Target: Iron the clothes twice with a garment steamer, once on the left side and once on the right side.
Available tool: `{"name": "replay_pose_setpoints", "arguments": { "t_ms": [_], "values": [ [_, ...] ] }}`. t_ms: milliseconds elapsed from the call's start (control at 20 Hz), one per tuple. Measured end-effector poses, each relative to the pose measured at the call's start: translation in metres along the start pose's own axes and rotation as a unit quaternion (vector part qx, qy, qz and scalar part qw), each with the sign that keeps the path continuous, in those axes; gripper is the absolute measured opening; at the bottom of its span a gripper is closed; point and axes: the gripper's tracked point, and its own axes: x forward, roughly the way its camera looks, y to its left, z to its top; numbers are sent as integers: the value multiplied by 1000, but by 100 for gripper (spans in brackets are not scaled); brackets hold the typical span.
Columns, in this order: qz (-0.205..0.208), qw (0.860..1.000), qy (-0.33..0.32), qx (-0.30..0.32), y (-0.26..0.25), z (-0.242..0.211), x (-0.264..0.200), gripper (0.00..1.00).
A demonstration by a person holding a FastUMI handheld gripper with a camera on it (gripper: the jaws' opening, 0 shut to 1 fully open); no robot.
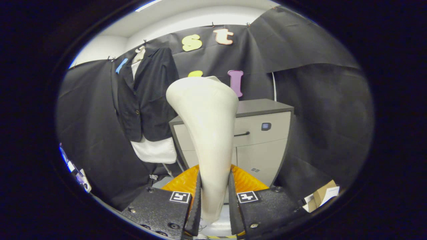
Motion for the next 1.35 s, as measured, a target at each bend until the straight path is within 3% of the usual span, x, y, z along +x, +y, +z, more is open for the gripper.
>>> {"name": "replay_pose_setpoints", "arguments": {
  "t_ms": [200,450,1350],
  "values": [
    [-6,1000,-11,-5,-34,-8,-30,38],
    [-15,1000,-17,-9,-39,-18,-59,38],
    [16,998,-4,-53,-19,-25,-63,38]
  ]
}}
